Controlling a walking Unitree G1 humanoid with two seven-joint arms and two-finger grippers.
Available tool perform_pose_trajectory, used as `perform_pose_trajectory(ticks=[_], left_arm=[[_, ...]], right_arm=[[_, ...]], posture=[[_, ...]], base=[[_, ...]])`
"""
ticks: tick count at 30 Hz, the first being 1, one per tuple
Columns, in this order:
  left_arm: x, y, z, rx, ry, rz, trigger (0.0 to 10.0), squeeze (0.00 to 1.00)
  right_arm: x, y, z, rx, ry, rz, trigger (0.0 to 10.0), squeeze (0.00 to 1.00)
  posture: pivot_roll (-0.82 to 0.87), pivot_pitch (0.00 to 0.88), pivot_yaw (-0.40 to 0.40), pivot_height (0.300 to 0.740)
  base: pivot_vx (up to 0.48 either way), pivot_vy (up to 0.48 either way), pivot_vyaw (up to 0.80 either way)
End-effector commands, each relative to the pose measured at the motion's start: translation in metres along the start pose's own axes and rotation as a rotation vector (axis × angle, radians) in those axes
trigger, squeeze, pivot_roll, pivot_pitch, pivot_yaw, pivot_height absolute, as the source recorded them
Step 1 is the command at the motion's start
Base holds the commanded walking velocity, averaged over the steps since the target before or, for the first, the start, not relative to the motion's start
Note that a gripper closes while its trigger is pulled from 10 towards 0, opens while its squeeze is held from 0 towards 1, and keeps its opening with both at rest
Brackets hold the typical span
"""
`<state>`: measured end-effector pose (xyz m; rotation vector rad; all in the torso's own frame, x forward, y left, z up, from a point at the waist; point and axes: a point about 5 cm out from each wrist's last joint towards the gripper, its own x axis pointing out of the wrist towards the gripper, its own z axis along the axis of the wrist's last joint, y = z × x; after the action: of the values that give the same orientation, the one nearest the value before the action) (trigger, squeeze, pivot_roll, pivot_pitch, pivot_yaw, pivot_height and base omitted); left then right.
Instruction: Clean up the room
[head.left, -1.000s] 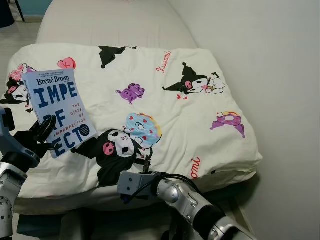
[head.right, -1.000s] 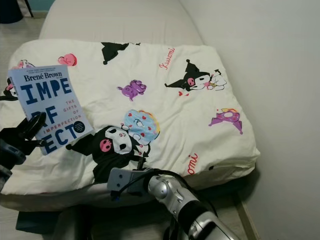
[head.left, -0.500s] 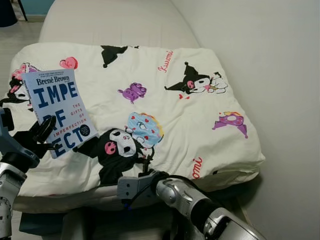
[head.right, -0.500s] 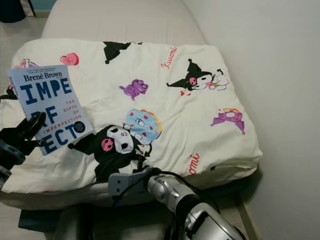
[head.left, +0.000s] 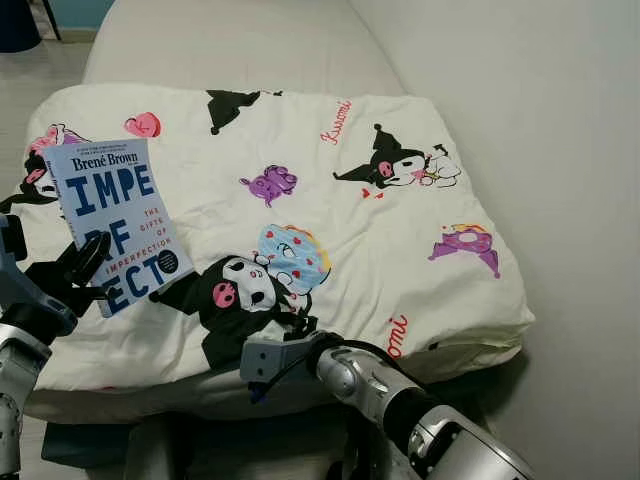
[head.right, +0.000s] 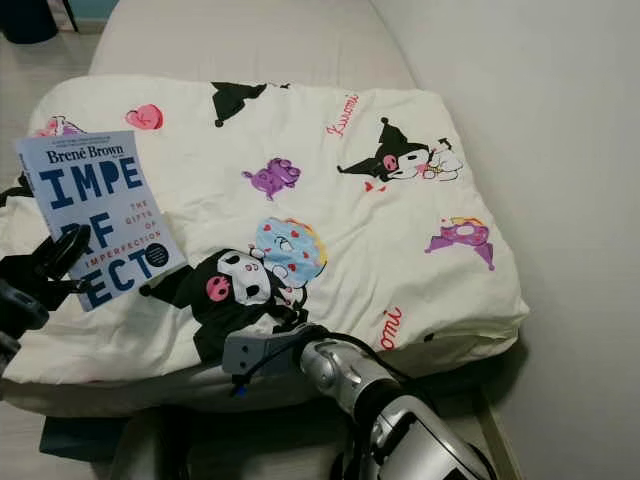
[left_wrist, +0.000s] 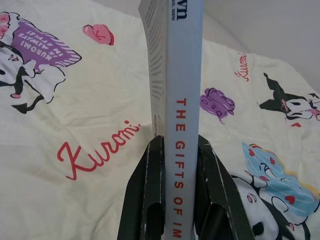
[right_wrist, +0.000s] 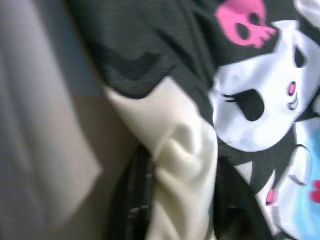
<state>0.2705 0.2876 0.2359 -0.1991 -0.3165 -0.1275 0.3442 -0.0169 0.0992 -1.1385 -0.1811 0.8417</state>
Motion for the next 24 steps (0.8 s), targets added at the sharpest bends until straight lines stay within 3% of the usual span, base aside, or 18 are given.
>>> perform_pose_trajectory(ticks=[1, 8, 19, 24], left_arm=[[-0.001, 0.001, 0.010, 0.021, -0.035, -0.012, 0.0, 0.00], [0.000, 0.001, 0.010, 0.021, -0.033, -0.016, 0.0, 0.00], [0.000, 0.001, 0.009, 0.022, -0.027, -0.025, 0.0, 0.00], [0.000, 0.000, 0.008, 0.023, -0.023, -0.028, 0.0, 0.00]], right_arm=[[-0.005, 0.014, -0.005, 0.052, -0.015, 0.056, 0.0, 0.00], [-0.014, 0.034, -0.004, 0.096, -0.114, 0.209, 0.0, 0.00], [-0.024, 0.053, -0.009, 0.124, -0.130, 0.401, 0.0, 0.00], [-0.026, 0.057, -0.008, 0.143, -0.144, 0.434, 0.0, 0.00]], posture=[[0.07, 0.393, -0.132, 0.548], [0.07, 0.385, -0.129, 0.548], [0.07, 0.387, -0.125, 0.548], [0.07, 0.386, -0.125, 0.548]], base=[[0.000, 0.000, 0.00], [0.000, 0.000, 0.00], [0.000, 0.000, 0.00], [0.000, 0.000, 0.00]])
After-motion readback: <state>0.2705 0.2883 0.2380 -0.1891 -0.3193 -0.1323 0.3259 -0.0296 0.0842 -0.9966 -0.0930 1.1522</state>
